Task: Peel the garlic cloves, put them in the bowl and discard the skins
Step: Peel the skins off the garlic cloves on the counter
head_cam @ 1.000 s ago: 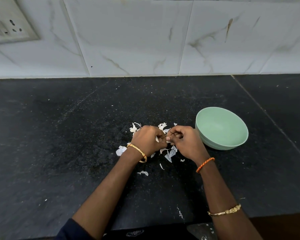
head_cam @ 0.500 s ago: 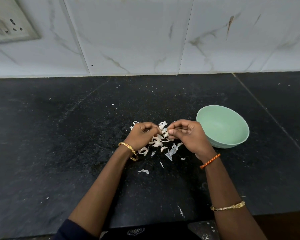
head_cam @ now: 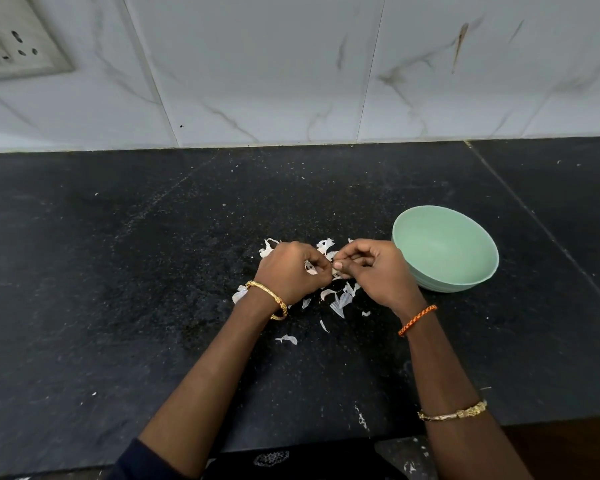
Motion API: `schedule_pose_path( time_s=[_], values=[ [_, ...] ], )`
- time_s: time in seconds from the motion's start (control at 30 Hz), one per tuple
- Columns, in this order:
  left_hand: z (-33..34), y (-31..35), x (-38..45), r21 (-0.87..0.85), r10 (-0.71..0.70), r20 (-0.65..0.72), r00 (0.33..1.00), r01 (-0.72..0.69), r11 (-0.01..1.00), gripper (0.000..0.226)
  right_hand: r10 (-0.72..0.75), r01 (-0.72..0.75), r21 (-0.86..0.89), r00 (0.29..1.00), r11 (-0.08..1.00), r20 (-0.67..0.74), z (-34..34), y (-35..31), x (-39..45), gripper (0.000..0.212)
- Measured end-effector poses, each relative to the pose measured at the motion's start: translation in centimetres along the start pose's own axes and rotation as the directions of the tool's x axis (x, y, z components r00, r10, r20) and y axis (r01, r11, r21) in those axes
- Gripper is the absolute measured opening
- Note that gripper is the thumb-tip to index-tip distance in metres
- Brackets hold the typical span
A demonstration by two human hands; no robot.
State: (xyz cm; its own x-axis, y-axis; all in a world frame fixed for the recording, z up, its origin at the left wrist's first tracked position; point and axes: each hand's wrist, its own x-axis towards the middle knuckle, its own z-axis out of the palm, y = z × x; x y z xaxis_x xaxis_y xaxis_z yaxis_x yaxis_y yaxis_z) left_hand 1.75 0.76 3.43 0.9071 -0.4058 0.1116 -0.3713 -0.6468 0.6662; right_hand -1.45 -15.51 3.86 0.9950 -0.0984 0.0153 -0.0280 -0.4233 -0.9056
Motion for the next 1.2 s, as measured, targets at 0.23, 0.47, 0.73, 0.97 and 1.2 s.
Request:
schedule_pose_path(
  time_s=[0.23,0.47,0.73,0.97,1.2],
  values=[
    [0.2,1.3,-0.4,0.247,-0.019,-0.098,0.995,0.043,0.968,0.012,-0.008,0.006,-0.049,1.0,0.999,-0.024,0.5,0.0,-0.1,0.013],
    [0.6,1.3,-0.2,0.245,0.006,-0.127,0.992,0.025,0.969,0.018,0.011,-0.008,0.064,0.999,0.998,-0.042,0.7,-0.4,-0.2,0.017],
    [0.0,-0.2,0.4,-0.37,-0.109,0.073,0.991,0.129,0.92,0.018,0.003,-0.012,0.305,1.0,0.952,0.031,-0.2,-0.8,-0.6,0.016],
    [-0.5,-0.7,0.7,-0.526,-0.215,0.125,0.969,0.249,0.814,0.036,0.014,-0.027,0.393,0.999,0.919,0.038,-0.5,-0.7,-0.6,0.016],
    [-0.6,-0.4,0.4,-0.572,-0.154,0.128,0.98,0.2,0.795,0.019,0.033,-0.038,0.407,0.999,0.913,0.021,-0.3,-0.8,-0.7,0.015]
  ],
)
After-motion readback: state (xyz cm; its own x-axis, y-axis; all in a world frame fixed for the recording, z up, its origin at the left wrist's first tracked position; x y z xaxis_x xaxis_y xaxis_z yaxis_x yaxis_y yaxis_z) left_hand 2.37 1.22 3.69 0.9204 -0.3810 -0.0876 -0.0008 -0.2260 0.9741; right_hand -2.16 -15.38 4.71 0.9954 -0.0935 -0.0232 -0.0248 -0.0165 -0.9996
